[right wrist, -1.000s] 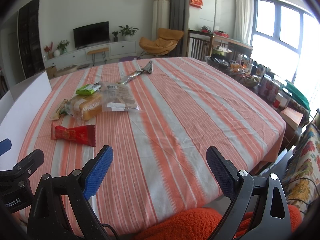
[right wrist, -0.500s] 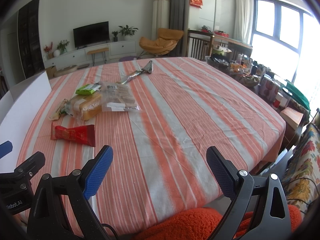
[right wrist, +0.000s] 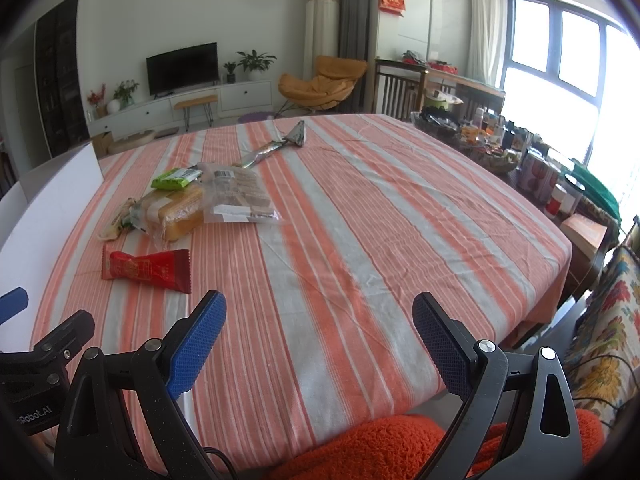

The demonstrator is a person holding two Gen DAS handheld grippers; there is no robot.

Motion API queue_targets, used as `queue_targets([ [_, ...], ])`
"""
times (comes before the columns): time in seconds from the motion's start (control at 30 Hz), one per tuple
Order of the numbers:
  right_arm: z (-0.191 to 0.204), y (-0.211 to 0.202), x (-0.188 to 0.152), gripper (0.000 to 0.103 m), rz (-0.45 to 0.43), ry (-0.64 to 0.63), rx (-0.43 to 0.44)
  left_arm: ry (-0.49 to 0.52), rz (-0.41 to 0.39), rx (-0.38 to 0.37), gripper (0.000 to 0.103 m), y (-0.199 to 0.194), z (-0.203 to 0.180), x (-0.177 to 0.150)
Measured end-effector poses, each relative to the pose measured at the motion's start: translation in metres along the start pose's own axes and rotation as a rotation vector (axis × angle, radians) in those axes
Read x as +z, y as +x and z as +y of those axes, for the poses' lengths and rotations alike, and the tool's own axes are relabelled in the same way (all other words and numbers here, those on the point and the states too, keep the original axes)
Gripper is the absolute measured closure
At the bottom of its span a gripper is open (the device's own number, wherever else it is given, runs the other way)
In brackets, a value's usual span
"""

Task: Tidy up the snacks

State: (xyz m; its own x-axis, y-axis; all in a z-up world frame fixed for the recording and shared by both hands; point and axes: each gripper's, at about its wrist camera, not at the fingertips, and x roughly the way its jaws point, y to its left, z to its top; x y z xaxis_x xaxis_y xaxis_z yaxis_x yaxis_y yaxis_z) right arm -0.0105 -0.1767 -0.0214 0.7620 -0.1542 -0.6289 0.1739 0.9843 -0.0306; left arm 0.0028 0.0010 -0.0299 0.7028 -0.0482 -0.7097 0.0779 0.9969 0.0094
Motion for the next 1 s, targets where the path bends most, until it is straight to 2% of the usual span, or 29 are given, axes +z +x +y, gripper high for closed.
queue_targets([
  [0.57,0.001,0.003,-0.005,0.007,0.003,0.002,0.001,-0.004,0.018,-0.003,0.0,0.003,0.002,0.0],
  [1.0,0.002,0.005,-0.009,0.007,0.013,0.006,0.004,-0.019,0.095,-0.002,0.0,0.02,0.008,-0.008],
])
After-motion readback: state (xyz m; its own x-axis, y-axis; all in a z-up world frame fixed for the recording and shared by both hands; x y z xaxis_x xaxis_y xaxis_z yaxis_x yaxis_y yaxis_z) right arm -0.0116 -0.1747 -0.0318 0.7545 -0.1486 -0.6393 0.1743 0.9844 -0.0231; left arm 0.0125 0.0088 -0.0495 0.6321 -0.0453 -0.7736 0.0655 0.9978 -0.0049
